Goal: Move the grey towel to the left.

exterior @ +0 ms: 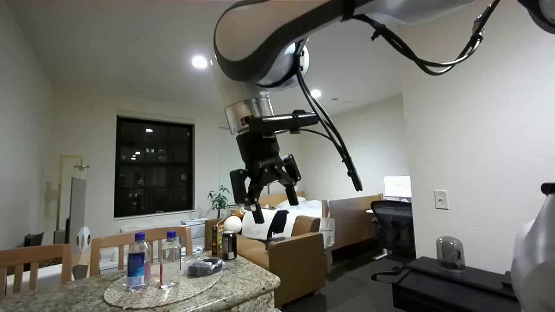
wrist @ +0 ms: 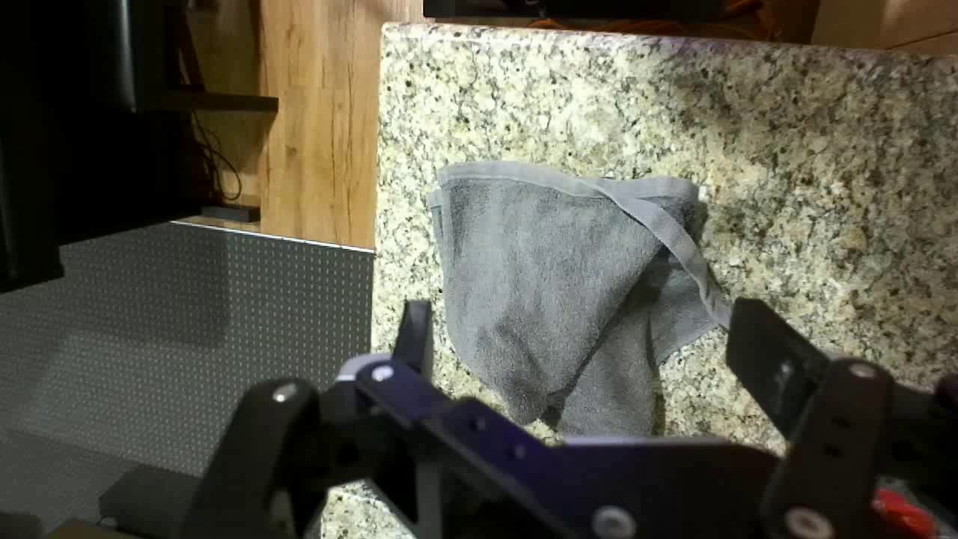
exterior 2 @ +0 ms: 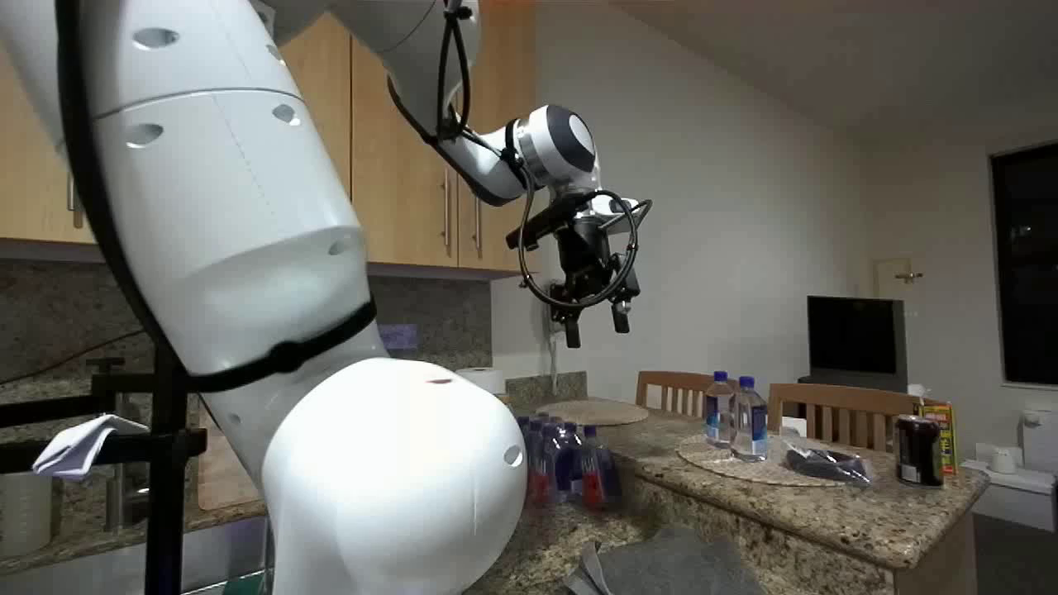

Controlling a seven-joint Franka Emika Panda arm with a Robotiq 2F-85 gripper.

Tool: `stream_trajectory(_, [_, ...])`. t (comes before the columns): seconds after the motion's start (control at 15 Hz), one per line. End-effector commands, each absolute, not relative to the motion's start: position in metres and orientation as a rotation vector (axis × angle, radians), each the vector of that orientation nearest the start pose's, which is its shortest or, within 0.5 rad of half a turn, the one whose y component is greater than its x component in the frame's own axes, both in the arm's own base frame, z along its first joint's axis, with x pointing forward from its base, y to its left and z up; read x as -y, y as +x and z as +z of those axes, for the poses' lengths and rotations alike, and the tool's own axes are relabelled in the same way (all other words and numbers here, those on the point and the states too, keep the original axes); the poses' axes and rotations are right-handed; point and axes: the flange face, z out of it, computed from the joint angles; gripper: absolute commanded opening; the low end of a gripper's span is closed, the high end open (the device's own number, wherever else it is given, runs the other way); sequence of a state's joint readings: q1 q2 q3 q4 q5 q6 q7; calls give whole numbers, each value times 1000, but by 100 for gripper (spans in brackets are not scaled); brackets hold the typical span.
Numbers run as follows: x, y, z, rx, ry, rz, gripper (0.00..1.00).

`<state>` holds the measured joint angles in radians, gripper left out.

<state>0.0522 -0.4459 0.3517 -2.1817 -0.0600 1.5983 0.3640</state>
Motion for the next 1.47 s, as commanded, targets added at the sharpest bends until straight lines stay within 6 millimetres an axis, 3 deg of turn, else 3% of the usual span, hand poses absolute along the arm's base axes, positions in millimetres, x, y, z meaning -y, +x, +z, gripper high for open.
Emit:
stream_trajectory(0.0, [-172, 371, 543, 4, -3392, 132, 100])
stream_trajectory(0.47, [-172, 371, 543, 4, -3392, 132, 100])
stream_trajectory(0.6, [-170, 381, 541, -10, -3388, 107, 100])
stream_trajectory(0.93, [-154, 429, 516, -226, -3309, -77, 100])
stream_trajectory(1.2, [-128, 477, 477, -308, -3245, -82, 100])
stream_trajectory(1.4, [-112, 509, 441, -311, -3235, 13, 100])
